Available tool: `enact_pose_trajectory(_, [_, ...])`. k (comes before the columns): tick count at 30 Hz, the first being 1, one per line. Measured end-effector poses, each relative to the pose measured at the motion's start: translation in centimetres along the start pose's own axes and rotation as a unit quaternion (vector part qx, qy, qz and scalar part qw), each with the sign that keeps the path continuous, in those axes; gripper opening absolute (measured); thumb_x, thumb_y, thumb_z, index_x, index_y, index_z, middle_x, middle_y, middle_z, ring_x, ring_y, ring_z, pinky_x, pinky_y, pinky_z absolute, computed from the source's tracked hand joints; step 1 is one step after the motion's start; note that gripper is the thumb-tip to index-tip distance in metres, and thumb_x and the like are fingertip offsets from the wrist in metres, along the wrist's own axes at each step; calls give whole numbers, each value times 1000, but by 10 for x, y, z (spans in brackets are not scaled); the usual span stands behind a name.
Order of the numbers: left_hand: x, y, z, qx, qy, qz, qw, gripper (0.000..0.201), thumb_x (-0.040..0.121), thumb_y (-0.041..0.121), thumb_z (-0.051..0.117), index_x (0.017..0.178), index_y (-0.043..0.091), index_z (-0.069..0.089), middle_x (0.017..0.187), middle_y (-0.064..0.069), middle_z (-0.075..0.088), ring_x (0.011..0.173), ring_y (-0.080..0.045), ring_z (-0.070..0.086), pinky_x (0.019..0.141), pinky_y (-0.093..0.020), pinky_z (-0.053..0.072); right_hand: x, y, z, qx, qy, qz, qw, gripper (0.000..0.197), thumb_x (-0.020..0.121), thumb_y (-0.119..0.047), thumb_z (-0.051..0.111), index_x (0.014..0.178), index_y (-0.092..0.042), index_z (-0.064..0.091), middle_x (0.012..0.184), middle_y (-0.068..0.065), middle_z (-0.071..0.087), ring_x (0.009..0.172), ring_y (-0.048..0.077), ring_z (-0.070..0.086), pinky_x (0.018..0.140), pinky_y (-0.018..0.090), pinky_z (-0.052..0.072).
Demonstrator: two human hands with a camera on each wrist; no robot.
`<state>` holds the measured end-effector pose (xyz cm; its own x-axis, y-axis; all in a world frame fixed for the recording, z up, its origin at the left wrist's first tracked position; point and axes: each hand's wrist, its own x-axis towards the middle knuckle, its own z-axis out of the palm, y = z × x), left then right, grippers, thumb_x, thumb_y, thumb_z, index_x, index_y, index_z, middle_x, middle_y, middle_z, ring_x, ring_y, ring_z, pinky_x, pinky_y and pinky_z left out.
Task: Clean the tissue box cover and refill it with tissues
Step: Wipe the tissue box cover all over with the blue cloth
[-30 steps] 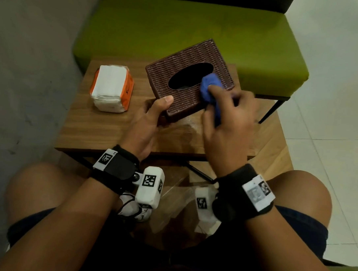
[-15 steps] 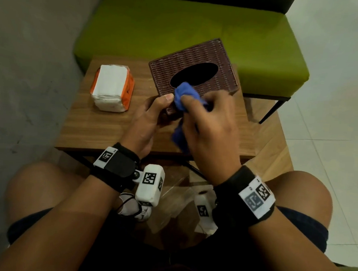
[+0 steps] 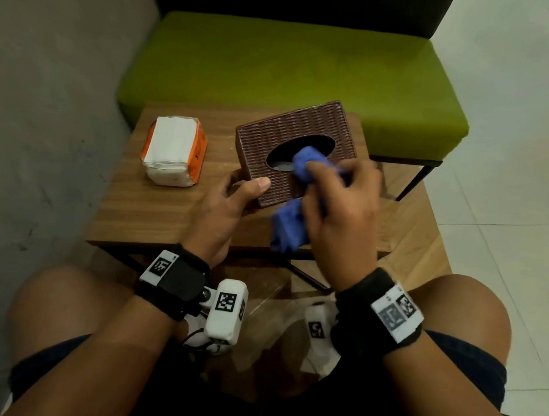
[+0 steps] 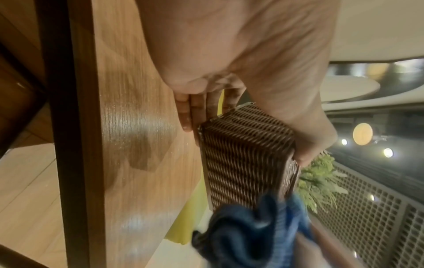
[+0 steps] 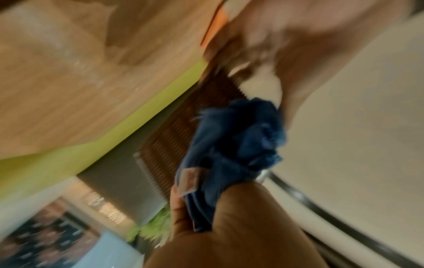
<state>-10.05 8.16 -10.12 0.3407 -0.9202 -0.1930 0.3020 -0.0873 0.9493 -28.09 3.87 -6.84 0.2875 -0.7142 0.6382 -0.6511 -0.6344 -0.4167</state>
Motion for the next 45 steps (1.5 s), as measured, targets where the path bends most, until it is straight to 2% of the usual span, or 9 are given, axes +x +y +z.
enact_pose_trajectory(3, [-3, 4, -4, 23, 7, 7, 1000, 66, 75, 47, 82, 133, 19, 69, 127, -4, 80, 118, -20, 76, 110, -43, 55, 18, 25, -5, 22, 85, 110, 990, 24, 96, -9, 62, 117, -6, 74, 108, 22, 55, 101, 36, 57, 83, 38, 49])
enact_pose_trajectory(10, [-1, 10, -8, 69, -22, 17, 997, 70, 67, 47, 84, 131, 27, 65, 117, 14, 81, 115, -8, 75, 110, -40, 55, 50, 32, 5, 11, 92, 115, 989, 27, 96, -7, 61, 118, -8, 76, 107, 22, 57, 101, 36, 56, 86, 20, 31])
enact_pose_trajectory(17, [-1, 12, -17, 73, -12, 30, 997, 69, 68, 45, 84, 132, 27, 65, 124, 9, 79, 120, -12, 73, 109, -41, 56, 61, 15, 9, 4, 84, 68, 994, 27, 96, -6, 62, 120, -6, 75, 115, 24, 58, 106, 37, 55, 84, 27, 40])
enact_pose_trajectory(22, [4, 9, -13, 66, -1, 11, 998, 76, 63, 48, 88, 131, 24, 64, 124, -3, 80, 119, -21, 75, 112, -47, 56, 40, -7, 18, -13, 37, -84, 996, 20, 97, -3, 67, 114, -2, 76, 111, 27, 62, 100, 40, 58, 80, 40, 49])
enact_pose_trajectory(27, [4, 6, -11, 86, 6, 3, 996, 77, 62, 53, 89, 130, 26, 64, 126, 0, 78, 120, -16, 73, 112, -46, 55, 70, 21, 15, 26, 119, 77, 990, 23, 100, -9, 60, 117, -4, 73, 108, 23, 61, 101, 37, 57, 82, 49, 50])
enact_pose_trajectory(34, [4, 8, -3, 45, 2, -8, 999, 40, 94, 19, 80, 130, 20, 62, 128, -18, 75, 102, -15, 78, 92, -37, 63, 33, -32, 22, 27, -84, -150, 985, 25, 95, -7, 67, 120, -6, 73, 117, 22, 61, 102, 36, 56, 80, 40, 49])
enact_pose_trajectory(39, [2, 5, -12, -13, 26, -2, 1000, 72, 70, 42, 86, 135, 18, 66, 131, -10, 77, 124, -30, 73, 107, -45, 57, 51, 28, 4, 10, 8, -22, 1000, 26, 95, -3, 64, 118, -7, 75, 112, 20, 57, 103, 34, 54, 83, 41, 47])
enact_pose_trajectory(42, [0, 12, -13, -29, 15, -9, 999, 66, 77, 49, 79, 137, 24, 67, 136, -7, 75, 130, -29, 70, 108, -49, 55, 57, 48, -5, 90, 43, 100, 990, 26, 98, -9, 63, 119, -15, 77, 112, 13, 58, 105, 21, 58, 91, 26, 47])
enact_pose_trajectory(45, [1, 23, -10, -47, -14, -13, 999, 30, 94, 42, 76, 122, 29, 78, 132, -6, 78, 128, -28, 71, 97, -42, 62, 51, 51, -8, 213, -1, 163, 964, 26, 102, -8, 62, 121, -19, 77, 115, 8, 65, 108, 0, 60, 98, 15, 46])
